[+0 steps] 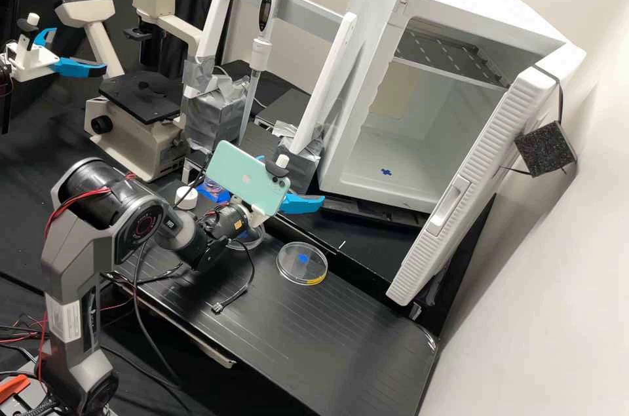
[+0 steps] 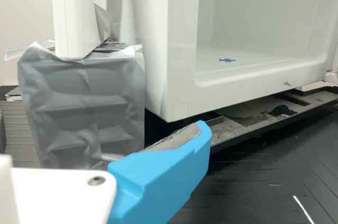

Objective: Use the pipette

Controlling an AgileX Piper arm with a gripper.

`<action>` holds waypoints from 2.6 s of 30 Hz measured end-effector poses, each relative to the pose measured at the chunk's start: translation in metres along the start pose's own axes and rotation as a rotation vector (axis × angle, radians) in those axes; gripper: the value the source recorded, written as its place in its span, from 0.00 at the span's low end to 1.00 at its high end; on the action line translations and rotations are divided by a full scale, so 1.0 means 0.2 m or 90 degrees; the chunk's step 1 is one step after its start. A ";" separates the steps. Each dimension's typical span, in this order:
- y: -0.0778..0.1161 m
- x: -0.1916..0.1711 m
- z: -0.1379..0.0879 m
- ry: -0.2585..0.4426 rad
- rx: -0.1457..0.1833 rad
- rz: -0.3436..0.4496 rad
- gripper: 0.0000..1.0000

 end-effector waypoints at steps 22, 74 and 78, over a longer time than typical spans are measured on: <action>0.11 -0.27 -0.26 0.146 0.014 0.041 1.00; 0.27 0.24 -1.09 0.198 -0.108 -0.010 0.00; 0.27 0.25 -1.09 0.194 -0.111 -0.004 0.00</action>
